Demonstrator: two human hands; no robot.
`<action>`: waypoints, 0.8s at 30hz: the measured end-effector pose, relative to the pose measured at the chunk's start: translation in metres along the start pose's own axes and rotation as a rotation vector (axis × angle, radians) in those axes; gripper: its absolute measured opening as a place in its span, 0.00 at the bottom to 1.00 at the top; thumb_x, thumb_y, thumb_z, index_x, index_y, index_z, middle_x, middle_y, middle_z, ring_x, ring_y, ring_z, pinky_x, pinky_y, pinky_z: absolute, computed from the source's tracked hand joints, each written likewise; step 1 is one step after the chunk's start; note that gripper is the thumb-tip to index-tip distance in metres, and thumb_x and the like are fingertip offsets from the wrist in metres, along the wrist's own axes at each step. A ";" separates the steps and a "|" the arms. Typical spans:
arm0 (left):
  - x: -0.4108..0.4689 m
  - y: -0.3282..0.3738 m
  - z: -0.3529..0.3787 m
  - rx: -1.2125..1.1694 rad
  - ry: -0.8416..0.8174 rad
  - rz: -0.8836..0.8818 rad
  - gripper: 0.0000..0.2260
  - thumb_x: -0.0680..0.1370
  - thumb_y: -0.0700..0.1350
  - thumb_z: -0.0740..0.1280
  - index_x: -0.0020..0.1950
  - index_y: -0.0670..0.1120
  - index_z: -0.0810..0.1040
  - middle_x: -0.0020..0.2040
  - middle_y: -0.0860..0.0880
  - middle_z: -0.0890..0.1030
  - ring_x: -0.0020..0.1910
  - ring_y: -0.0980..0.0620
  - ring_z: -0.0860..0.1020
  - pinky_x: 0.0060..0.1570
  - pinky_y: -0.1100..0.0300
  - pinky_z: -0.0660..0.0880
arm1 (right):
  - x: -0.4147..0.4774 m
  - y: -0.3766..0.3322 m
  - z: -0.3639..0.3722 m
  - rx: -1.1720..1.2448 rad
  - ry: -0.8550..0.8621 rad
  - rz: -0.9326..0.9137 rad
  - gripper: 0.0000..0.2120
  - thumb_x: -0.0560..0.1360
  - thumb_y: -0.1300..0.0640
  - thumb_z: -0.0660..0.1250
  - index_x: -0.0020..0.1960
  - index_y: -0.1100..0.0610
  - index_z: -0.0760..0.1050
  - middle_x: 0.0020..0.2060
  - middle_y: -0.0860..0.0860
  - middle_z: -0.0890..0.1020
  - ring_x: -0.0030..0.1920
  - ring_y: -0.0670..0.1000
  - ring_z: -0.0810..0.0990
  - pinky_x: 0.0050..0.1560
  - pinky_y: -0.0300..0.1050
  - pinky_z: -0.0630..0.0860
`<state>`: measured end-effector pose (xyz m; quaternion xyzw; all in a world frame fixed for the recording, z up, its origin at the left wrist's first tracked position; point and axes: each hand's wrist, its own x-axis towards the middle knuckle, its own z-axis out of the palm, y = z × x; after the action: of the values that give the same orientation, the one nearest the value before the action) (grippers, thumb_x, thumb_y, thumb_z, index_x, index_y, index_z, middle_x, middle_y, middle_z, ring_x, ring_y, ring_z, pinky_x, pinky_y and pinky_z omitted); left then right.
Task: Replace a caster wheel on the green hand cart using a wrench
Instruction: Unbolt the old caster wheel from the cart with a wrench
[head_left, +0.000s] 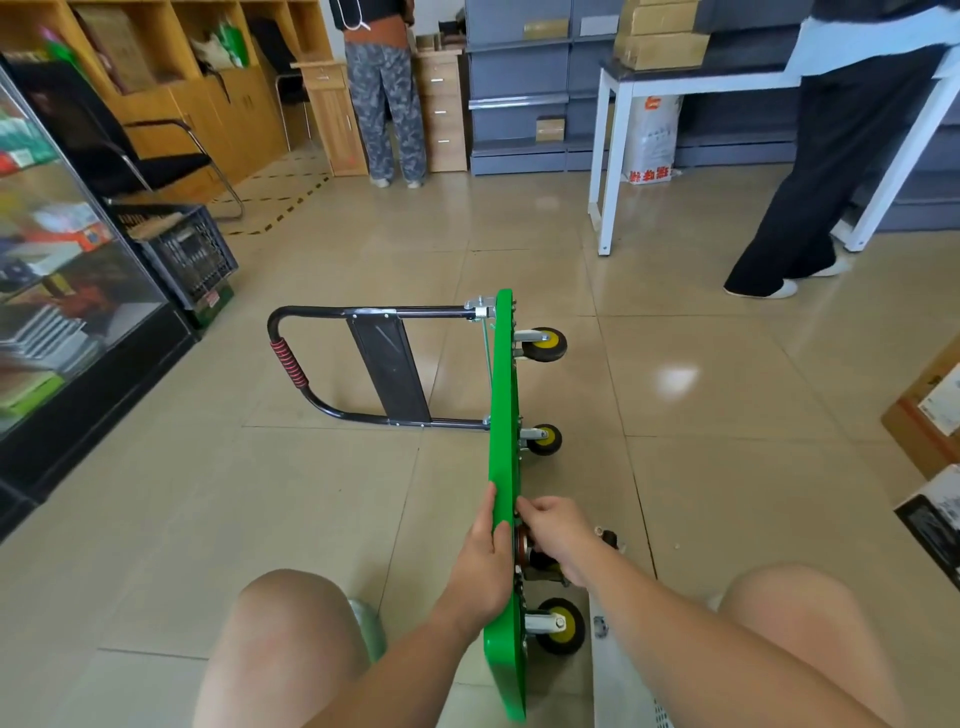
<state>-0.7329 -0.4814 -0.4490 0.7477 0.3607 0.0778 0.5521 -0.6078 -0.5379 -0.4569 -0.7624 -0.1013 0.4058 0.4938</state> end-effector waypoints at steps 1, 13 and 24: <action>0.000 0.000 0.001 -0.004 0.004 -0.003 0.25 0.89 0.48 0.52 0.86 0.58 0.49 0.81 0.50 0.67 0.77 0.51 0.68 0.78 0.54 0.64 | 0.000 0.000 0.001 -0.025 0.012 -0.015 0.11 0.81 0.49 0.67 0.45 0.53 0.84 0.35 0.49 0.83 0.37 0.49 0.79 0.39 0.43 0.73; -0.008 0.002 0.002 -0.032 0.010 -0.018 0.26 0.89 0.49 0.52 0.86 0.59 0.47 0.80 0.50 0.68 0.76 0.49 0.69 0.78 0.50 0.65 | 0.005 -0.003 -0.002 -0.041 0.039 0.063 0.12 0.83 0.49 0.63 0.52 0.56 0.80 0.40 0.53 0.81 0.40 0.51 0.77 0.46 0.48 0.76; -0.006 -0.001 0.002 -0.005 0.009 -0.009 0.26 0.89 0.49 0.52 0.86 0.59 0.47 0.80 0.50 0.68 0.76 0.49 0.69 0.77 0.52 0.66 | 0.010 -0.001 -0.001 -0.079 0.002 0.046 0.11 0.81 0.45 0.64 0.51 0.50 0.81 0.37 0.51 0.80 0.34 0.51 0.74 0.34 0.44 0.72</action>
<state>-0.7368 -0.4863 -0.4494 0.7444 0.3663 0.0795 0.5526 -0.6003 -0.5330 -0.4607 -0.7838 -0.0991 0.4119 0.4541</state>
